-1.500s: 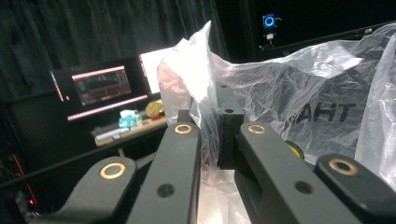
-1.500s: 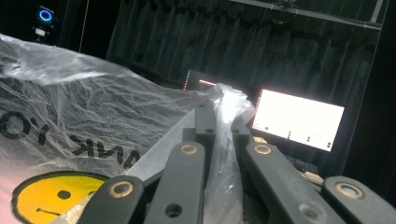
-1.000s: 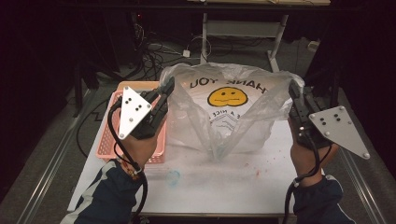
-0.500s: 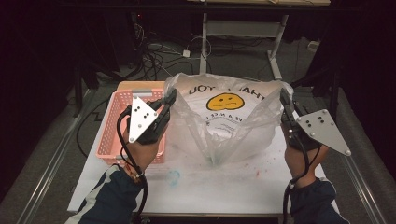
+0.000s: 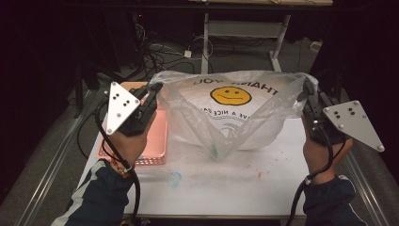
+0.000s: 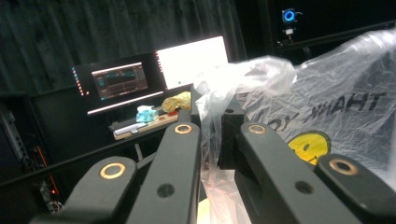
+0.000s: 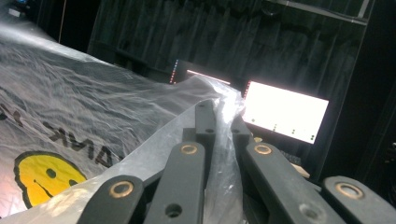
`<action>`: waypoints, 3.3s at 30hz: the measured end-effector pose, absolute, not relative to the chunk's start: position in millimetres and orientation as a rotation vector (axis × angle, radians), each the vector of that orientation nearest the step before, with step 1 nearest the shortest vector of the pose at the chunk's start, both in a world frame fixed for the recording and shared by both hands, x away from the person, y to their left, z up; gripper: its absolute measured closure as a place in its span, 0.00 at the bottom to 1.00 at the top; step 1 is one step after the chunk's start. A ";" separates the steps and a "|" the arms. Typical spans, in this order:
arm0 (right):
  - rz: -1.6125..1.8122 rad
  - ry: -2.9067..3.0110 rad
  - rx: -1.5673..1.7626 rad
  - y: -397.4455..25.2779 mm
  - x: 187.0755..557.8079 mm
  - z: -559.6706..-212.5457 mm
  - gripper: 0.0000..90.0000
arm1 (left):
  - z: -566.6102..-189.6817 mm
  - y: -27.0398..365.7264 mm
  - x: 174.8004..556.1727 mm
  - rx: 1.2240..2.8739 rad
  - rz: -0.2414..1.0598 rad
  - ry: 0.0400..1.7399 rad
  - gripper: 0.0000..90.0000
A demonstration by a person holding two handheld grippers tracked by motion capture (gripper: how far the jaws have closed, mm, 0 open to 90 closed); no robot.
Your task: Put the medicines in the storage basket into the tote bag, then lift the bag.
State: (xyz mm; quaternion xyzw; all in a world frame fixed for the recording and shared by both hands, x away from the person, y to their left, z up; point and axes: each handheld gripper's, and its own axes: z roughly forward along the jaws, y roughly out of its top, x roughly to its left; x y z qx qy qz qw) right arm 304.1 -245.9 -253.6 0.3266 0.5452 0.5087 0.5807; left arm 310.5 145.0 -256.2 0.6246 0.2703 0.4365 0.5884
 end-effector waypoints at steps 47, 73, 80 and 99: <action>1.195 1.641 0.696 -249.4 293.0 -320.4 0.55 | -345.7 177.2 277.1 1.904 0.842 0.461 0.19; 1.278 1.713 0.642 -268.0 263.4 -338.6 0.28 | -389.3 191.7 275.3 1.992 0.810 0.500 0.17; 1.318 1.648 0.643 -284.8 243.6 -326.5 0.26 | -392.9 200.5 270.4 1.976 0.816 0.516 0.17; 1.265 1.794 0.718 -288.2 239.2 -425.8 0.24 | -436.2 208.0 254.8 2.041 0.824 0.517 0.17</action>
